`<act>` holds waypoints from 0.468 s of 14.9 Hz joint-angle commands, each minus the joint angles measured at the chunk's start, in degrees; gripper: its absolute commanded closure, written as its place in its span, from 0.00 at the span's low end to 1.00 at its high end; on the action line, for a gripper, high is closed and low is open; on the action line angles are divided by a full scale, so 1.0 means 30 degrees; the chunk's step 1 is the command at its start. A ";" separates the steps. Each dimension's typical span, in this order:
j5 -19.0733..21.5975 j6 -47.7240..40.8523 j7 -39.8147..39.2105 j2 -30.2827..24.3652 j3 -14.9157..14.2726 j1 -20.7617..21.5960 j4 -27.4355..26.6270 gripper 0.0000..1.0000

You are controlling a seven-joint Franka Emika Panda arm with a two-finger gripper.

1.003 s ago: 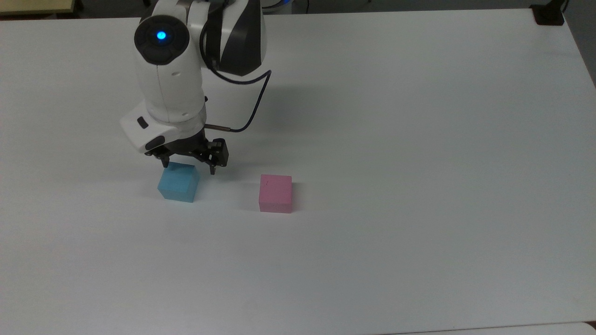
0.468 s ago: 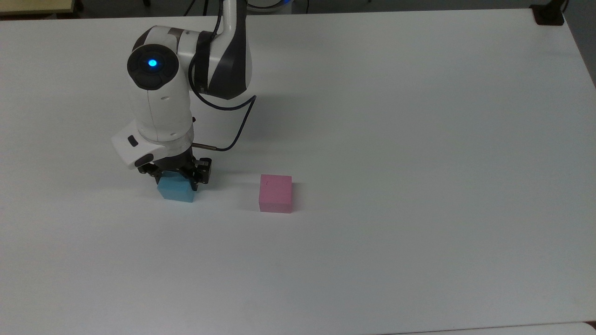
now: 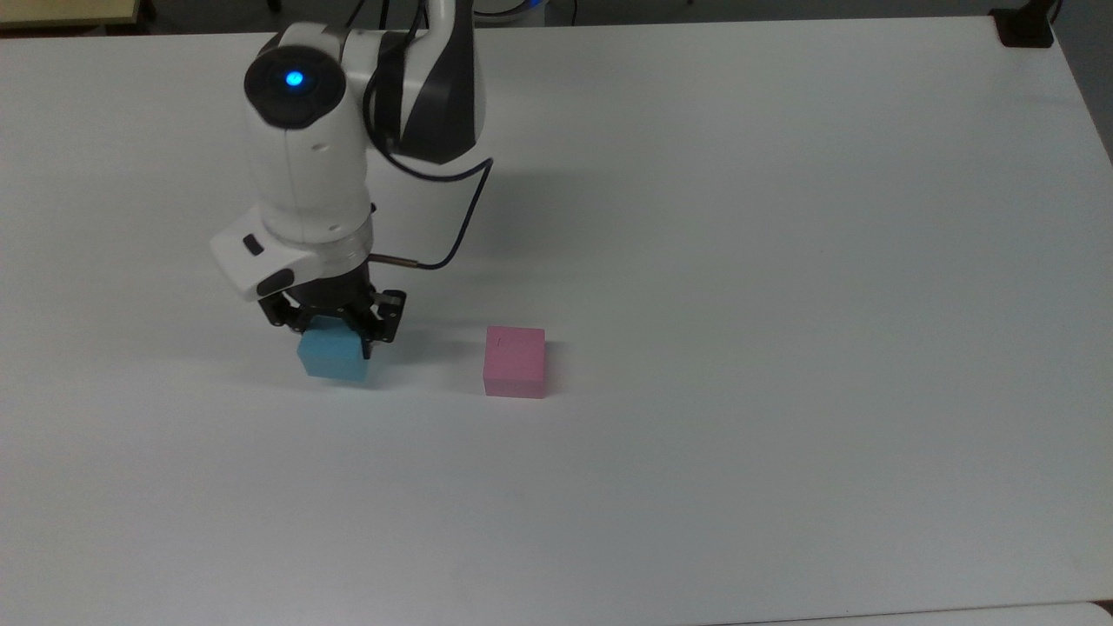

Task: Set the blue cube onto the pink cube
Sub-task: 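Carry the light-blue cube over the pink cube and lower it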

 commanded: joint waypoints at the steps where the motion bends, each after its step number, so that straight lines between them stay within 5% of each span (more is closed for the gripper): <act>1: 0.0102 -0.0831 0.2040 -0.1241 0.0052 0.1871 -0.0145 0.68; 7: 0.0102 -0.0831 0.3770 -0.0919 0.0052 0.4130 -0.0053 0.60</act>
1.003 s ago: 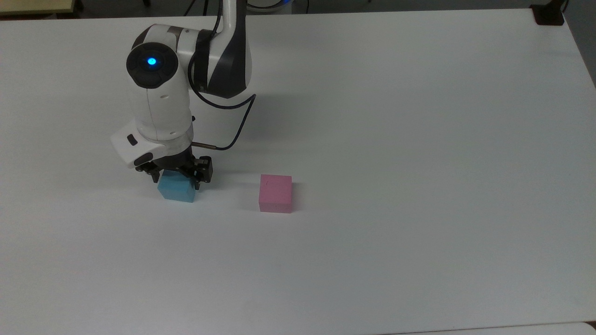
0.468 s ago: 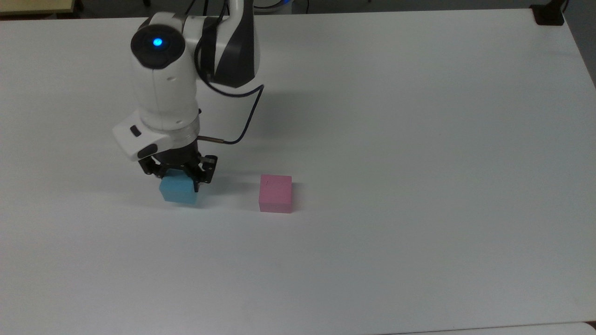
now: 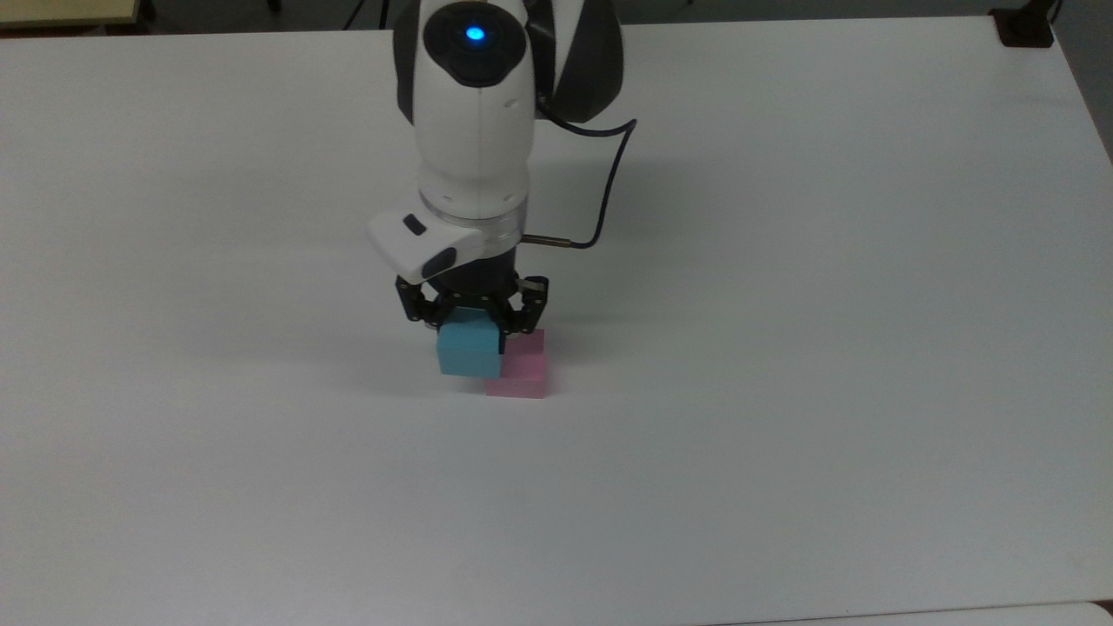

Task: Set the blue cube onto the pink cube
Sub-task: 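Carry the light-blue cube over the pink cube and lower it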

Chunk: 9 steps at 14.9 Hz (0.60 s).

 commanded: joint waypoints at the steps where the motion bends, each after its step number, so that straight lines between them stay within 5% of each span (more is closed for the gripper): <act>1: 0.0042 -0.0432 0.1062 -0.0077 -0.0262 0.0943 -0.0036 0.54; 2: 0.0042 -0.0432 0.1209 -0.0048 -0.0262 0.1060 -0.0065 0.36; 3: -0.0016 -0.0403 0.1210 0.0010 -0.0262 0.1090 -0.0210 0.28; 4: -0.0017 -0.0403 0.1240 0.0126 -0.0262 0.1148 -0.0240 0.03; 9: -0.0076 -0.0811 0.1328 -0.0047 -0.0291 0.1266 -0.0212 0.00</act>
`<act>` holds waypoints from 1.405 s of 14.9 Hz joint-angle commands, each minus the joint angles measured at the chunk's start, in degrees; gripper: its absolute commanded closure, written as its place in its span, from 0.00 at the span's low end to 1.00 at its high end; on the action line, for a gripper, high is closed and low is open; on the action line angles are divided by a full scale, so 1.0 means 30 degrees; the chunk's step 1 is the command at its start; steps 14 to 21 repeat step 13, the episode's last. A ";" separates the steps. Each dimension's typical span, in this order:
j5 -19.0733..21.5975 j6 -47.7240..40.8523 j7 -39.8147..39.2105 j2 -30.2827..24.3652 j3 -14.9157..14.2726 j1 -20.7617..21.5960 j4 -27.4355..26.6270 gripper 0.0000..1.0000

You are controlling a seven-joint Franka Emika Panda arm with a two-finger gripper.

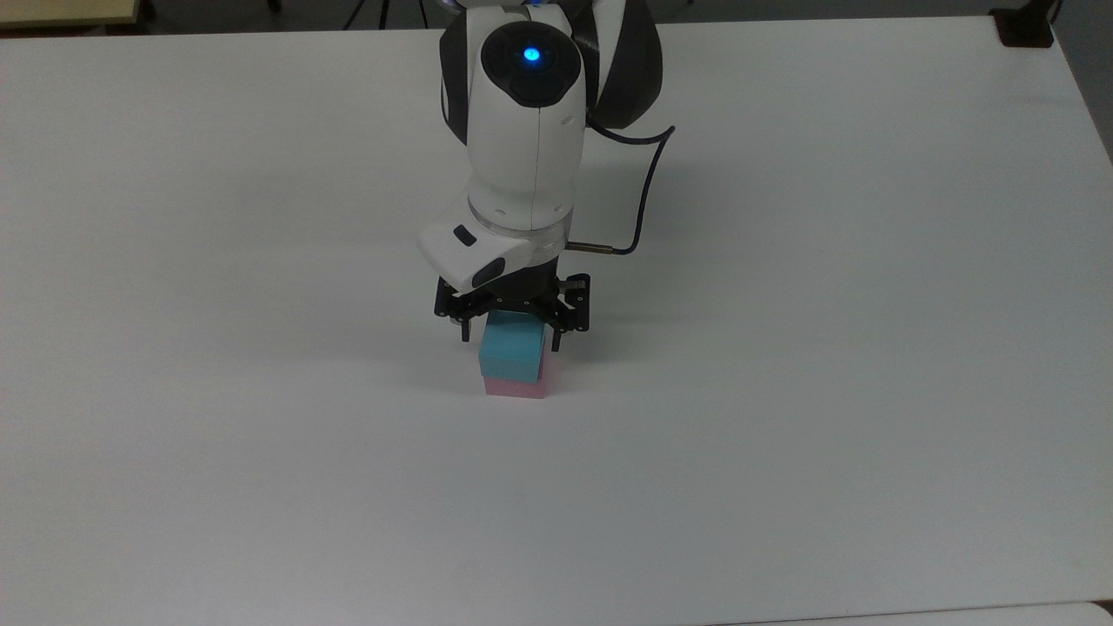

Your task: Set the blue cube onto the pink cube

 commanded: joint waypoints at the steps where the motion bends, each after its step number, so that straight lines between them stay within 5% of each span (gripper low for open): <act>1: -0.0014 -0.1231 0.0432 -0.0723 -0.0317 0.0246 -0.0025 0.00; 11: 0.0511 -0.9320 -0.1706 -0.7402 -0.0669 -0.1042 -0.1282 0.00; 21: 0.0690 -0.9614 -0.1561 -0.7465 -0.0669 -0.1132 -0.1167 0.00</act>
